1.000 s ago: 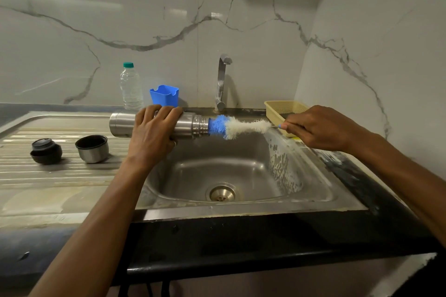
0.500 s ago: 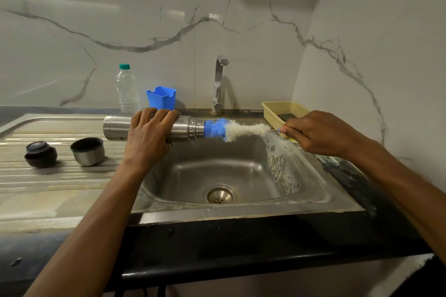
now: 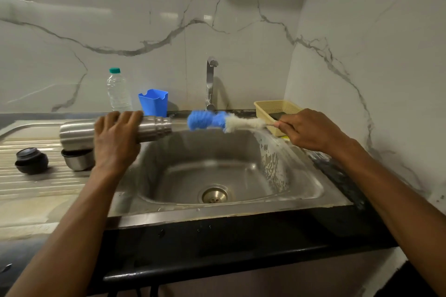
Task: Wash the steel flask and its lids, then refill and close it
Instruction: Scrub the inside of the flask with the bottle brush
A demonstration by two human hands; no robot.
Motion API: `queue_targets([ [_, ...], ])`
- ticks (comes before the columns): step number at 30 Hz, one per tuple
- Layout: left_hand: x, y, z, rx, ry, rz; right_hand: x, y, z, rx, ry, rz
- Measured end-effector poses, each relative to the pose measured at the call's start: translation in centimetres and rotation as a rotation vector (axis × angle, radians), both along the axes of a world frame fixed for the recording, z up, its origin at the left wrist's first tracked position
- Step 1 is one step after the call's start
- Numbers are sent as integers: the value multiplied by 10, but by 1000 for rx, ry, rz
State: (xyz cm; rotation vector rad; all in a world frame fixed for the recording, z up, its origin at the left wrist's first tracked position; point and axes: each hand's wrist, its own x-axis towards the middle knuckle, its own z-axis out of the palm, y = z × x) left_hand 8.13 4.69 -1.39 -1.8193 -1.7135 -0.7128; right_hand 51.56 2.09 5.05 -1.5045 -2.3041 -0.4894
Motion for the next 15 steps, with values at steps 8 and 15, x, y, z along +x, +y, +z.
queue_targets([
  [8,24,1,2,23,49,-39,-40,-7,-39,-80,193,-91],
  [15,40,9,8,-35,77,14,-100,-17,-52,-236,445,-153],
])
